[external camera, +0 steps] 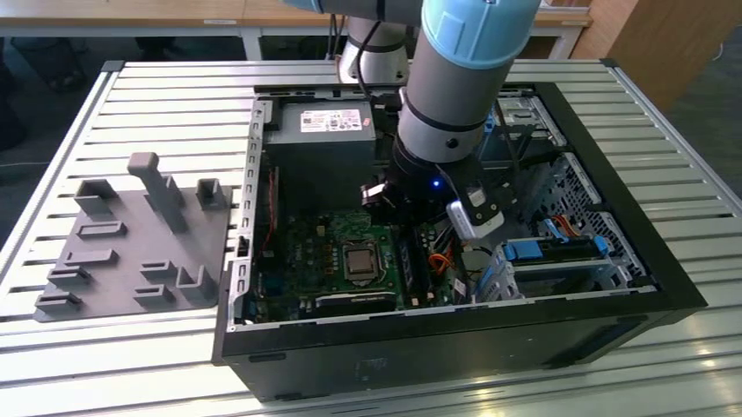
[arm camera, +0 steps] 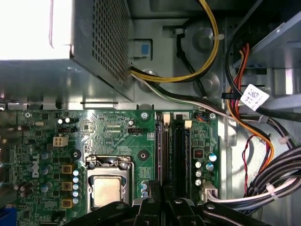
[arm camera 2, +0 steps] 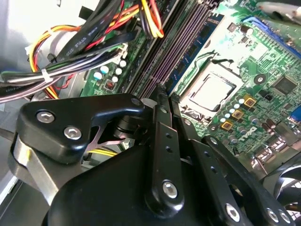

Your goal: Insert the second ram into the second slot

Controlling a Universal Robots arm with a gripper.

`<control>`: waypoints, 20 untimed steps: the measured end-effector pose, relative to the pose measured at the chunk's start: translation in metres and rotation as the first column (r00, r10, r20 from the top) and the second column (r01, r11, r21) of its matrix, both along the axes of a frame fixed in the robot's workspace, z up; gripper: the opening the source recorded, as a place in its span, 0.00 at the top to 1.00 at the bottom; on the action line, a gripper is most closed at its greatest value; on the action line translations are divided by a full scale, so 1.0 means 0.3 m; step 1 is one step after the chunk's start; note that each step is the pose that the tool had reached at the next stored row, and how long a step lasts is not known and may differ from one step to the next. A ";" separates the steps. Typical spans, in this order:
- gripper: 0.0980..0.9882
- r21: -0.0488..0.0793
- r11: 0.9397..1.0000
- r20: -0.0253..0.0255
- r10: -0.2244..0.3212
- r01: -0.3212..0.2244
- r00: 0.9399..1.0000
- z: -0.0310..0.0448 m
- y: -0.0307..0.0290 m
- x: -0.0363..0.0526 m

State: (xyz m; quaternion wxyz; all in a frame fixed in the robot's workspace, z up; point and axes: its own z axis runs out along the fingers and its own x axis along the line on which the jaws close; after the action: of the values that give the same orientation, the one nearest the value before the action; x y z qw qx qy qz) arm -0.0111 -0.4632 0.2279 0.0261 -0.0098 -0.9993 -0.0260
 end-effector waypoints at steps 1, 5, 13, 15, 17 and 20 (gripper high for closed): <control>0.96 0.000 1.000 0.000 -0.005 0.005 1.000 0.000 -0.003 0.000; 0.96 0.000 1.000 0.000 -0.023 0.023 1.000 -0.003 -0.012 0.000; 0.96 0.000 0.998 0.000 -0.055 0.055 0.998 -0.018 -0.016 0.001; 0.96 -0.001 0.998 0.000 -0.055 0.055 0.998 -0.022 -0.016 0.001; 0.96 -0.003 0.998 0.000 -0.055 0.055 0.998 -0.024 -0.016 0.001; 0.96 -0.004 0.998 0.000 -0.055 0.055 0.998 -0.026 -0.016 0.002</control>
State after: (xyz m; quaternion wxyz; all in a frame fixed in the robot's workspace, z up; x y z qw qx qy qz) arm -0.0106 -0.4680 0.2201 0.0254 -0.0375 -0.9987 -0.0247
